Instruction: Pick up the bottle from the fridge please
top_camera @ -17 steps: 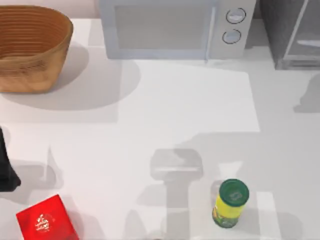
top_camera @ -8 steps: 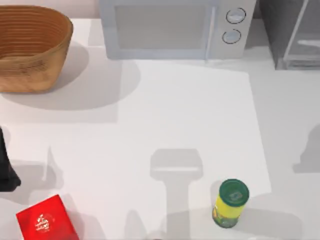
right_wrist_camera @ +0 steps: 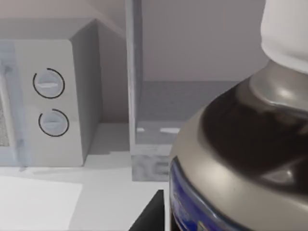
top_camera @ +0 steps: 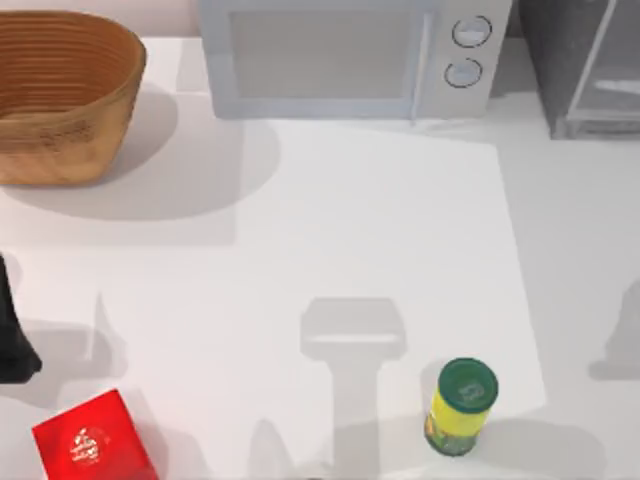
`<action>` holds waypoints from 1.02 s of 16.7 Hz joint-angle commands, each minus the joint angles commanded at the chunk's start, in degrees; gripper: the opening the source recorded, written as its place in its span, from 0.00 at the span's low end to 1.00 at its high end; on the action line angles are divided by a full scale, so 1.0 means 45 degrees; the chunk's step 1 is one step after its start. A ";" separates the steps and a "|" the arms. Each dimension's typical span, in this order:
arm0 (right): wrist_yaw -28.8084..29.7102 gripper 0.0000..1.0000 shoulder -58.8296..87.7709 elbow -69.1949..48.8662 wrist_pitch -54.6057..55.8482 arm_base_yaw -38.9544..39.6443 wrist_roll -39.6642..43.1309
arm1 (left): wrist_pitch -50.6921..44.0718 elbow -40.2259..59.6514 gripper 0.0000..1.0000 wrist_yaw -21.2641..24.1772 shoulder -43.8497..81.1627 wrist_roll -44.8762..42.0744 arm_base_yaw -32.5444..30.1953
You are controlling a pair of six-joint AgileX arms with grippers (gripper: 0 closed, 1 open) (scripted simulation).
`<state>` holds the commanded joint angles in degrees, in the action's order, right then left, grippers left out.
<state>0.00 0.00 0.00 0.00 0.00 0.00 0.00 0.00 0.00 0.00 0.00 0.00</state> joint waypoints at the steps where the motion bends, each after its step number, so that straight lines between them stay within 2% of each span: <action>1: 0.0000 0.00 0.0000 0.0000 0.0000 0.0000 0.0000 | 0.0000 0.0000 1.00 0.0000 0.0000 0.0000 0.0000; 6: 0.0036 0.00 0.0201 -0.0079 0.0133 0.0036 -0.0021 | 0.0000 0.0000 1.00 0.0000 0.0000 0.0000 0.0000; 9: 0.0506 0.00 0.1422 -0.0529 0.1033 0.0534 -0.0042 | 0.0000 0.0000 1.00 0.0000 0.0000 0.0000 0.0000; 13: 0.1681 0.00 0.4868 -0.1599 0.3174 0.1658 -0.0151 | 0.0000 0.0000 1.00 0.0000 0.0000 0.0000 0.0000; 17: 0.3114 0.00 0.9722 -0.2868 0.5758 0.3040 -0.0361 | 0.0000 0.0000 1.00 0.0000 0.0000 0.0000 0.0000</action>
<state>14.02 43.75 -12.90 25.91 13.68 -1.63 0.00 0.00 0.00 0.00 0.00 0.00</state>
